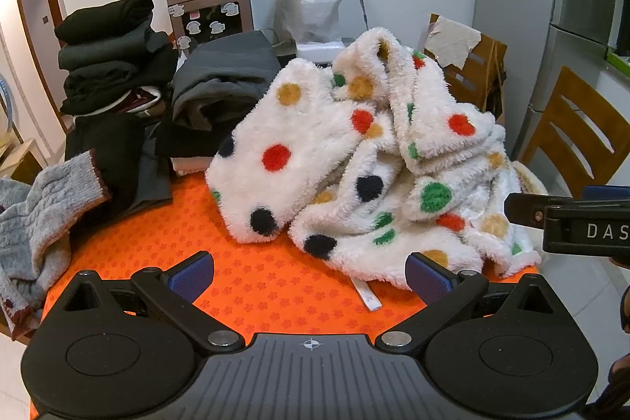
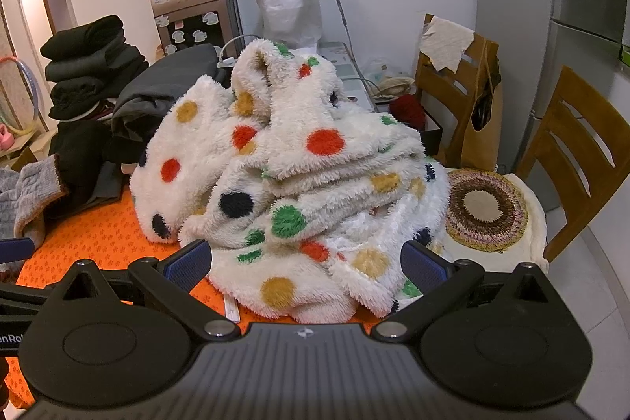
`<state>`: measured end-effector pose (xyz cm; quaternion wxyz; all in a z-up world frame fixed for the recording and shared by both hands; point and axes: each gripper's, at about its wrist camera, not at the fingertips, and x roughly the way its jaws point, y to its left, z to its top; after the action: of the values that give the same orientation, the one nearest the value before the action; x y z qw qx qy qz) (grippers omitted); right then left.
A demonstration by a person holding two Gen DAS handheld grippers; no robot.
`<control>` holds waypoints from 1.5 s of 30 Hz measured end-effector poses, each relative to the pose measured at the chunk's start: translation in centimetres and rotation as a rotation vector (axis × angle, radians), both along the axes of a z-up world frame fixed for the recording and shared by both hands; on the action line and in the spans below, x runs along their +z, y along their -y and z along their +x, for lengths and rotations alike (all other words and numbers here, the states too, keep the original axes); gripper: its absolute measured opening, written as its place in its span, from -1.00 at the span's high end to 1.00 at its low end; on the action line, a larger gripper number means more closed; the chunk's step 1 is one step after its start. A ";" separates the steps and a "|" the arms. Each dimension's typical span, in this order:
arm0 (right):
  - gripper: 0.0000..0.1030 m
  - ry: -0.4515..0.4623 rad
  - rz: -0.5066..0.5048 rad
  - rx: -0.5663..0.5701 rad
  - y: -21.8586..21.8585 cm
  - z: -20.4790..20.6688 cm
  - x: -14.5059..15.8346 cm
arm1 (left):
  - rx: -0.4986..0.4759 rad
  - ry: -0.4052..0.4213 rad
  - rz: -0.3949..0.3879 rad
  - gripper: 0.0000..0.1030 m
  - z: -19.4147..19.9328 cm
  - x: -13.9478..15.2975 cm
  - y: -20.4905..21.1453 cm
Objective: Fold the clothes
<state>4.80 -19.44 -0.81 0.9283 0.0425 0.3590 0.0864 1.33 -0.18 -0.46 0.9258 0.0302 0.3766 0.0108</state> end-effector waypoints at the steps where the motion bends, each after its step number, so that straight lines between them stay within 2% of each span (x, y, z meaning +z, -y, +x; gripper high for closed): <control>1: -1.00 -0.001 0.001 0.001 0.0 0.1 0.0 | 0.001 -0.001 0.001 -1.00 0.0 0.0 0.0; 20: -1.00 -0.024 0.000 0.012 -0.6 2.8 -0.7 | 0.012 -0.040 -0.002 -1.00 2.8 -0.9 -0.7; 25: -1.00 -0.045 0.005 0.004 -0.6 4.4 -1.4 | 0.057 -0.011 0.093 -1.00 4.9 -2.6 -1.5; 30: -1.00 -0.059 -0.021 -0.026 0.2 6.9 -2.8 | 0.036 -0.004 0.214 -1.00 7.9 -5.1 -2.7; 33: -1.00 -0.063 -0.053 -0.031 0.8 8.4 -4.0 | 0.006 -0.023 0.237 -1.00 9.8 -6.9 -3.5; 37: -1.00 -0.042 -0.085 -0.012 1.2 10.0 -5.0 | 0.002 -0.046 0.230 -1.00 12.3 -8.8 -4.1; 45: -1.00 -0.007 -0.102 0.039 0.4 13.4 -5.5 | -0.052 -0.019 0.230 -1.00 16.9 -11.4 -2.8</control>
<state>18.17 -19.83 -6.27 0.9262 -0.0115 0.3670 0.0861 18.25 2.63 -11.82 0.9126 0.1460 0.3808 0.0298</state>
